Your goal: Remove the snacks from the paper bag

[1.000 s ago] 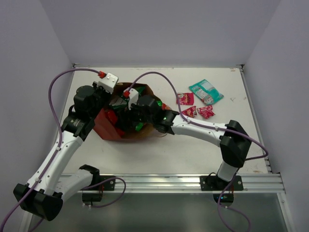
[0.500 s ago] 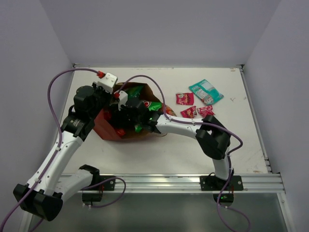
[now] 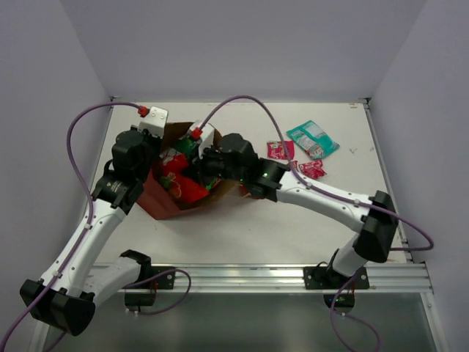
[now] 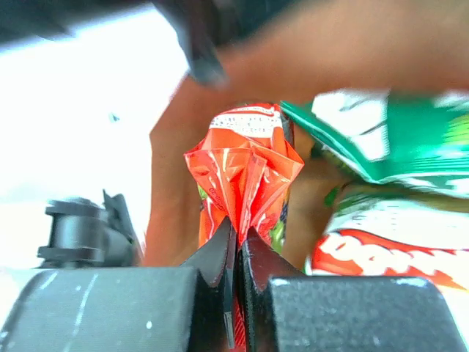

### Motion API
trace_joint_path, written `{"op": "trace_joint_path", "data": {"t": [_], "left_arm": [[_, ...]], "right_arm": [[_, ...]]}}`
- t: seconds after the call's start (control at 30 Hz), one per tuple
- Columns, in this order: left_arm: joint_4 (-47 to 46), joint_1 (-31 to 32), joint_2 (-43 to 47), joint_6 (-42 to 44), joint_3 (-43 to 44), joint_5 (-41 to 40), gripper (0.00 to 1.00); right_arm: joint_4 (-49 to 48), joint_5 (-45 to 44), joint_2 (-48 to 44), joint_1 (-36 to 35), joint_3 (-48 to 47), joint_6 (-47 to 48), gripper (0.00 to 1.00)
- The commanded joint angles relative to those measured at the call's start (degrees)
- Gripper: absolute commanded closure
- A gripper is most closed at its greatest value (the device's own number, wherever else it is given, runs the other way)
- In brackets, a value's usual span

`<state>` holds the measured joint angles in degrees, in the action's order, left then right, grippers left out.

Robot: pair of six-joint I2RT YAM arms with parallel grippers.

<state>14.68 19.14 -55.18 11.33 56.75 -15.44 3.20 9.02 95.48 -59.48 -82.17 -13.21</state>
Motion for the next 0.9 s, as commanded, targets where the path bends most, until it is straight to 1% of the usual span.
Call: {"op": "trace_joint_path", "data": {"t": [0.0,0.1,0.17,0.27,0.3,0.33,0.4,0.47,0.57,0.6,0.67,0.7,0.87], "left_arm": [[-4.74,-0.24,0.86,-1.14,0.73,-4.86,1.00],[-5.01,-0.24,1.04,-1.49,0.38,-6.26,1.00],[-5.18,-0.24,1.13,-1.40,0.29,-7.93,1.00],[-5.10,-0.33,0.77,-1.75,0.20,-10.04,1.00],[-5.01,-0.41,0.69,-1.84,0.11,-10.22,1.00],[-5.01,-0.42,0.51,-2.01,0.03,-10.31,1.00],[-5.10,-0.50,0.25,-2.28,-0.32,-10.40,1.00],[-5.01,-0.50,0.16,-2.37,-0.50,-10.40,1.00],[-5.18,-0.50,0.51,-2.02,-0.94,-10.05,1.00],[-5.27,-0.59,0.68,-2.02,-0.94,-10.05,1.00],[-5.10,-0.59,0.86,-1.75,-1.03,-9.35,1.00],[-4.92,-0.59,0.95,-1.75,-1.12,-8.39,1.00],[-4.57,-0.59,2.00,-1.40,-1.99,-5.83,1.00]], "right_arm": [[-4.18,-2.77,-11.18,1.38,-1.68,3.01,1.00],[-1.10,-5.93,-16.02,4.10,-1.41,3.81,1.00],[0.83,-6.47,-19.43,7.96,-0.71,2.50,1.00],[1.28,-6.64,-23.48,14.20,2.00,2.31,1.00],[1.19,-6.64,-23.93,15.70,2.62,2.40,1.00],[1.19,-6.47,-24.37,19.11,3.15,2.31,1.00],[0.93,-5.67,-24.73,23.51,4.30,2.66,1.00],[0.75,-6.03,-24.12,26.16,4.65,3.19,1.00],[0.32,-6.03,-20.35,30.64,3.95,3.54,1.00],[-0.56,-5.94,-17.73,32.57,3.77,3.46,1.00],[-1.35,-5.85,-14.29,33.90,2.46,3.46,1.00],[-1.88,-6.03,-10.44,34.69,1.76,3.46,1.00],[-2.85,-4.45,1.88,35.23,-3.17,1.88,1.00]]}}
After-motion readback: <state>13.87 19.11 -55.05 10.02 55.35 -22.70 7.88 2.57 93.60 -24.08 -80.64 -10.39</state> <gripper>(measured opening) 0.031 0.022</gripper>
